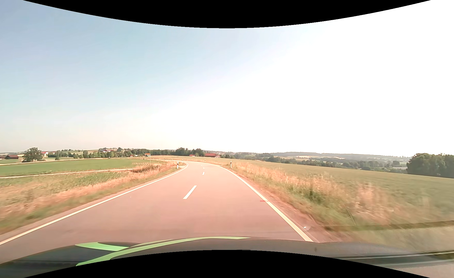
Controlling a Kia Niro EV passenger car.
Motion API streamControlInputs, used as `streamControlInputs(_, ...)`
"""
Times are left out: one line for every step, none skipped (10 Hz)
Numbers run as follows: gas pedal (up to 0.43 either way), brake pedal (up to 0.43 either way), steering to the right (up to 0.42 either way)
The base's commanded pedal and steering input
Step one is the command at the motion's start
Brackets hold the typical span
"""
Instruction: Follow the waypoints while adhering to traffic rules and regulations
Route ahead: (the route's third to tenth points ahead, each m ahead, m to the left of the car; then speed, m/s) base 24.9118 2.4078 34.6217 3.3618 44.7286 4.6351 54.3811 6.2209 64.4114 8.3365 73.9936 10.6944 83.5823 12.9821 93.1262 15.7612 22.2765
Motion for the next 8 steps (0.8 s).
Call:
streamControlInputs(0.150, 0.000, -0.020)
streamControlInputs(0.150, 0.000, -0.021)
streamControlInputs(0.150, 0.000, -0.021)
streamControlInputs(0.150, 0.000, -0.021)
streamControlInputs(0.150, 0.000, -0.021)
streamControlInputs(0.150, 0.000, -0.021)
streamControlInputs(0.150, 0.000, -0.021)
streamControlInputs(0.150, 0.000, -0.020)
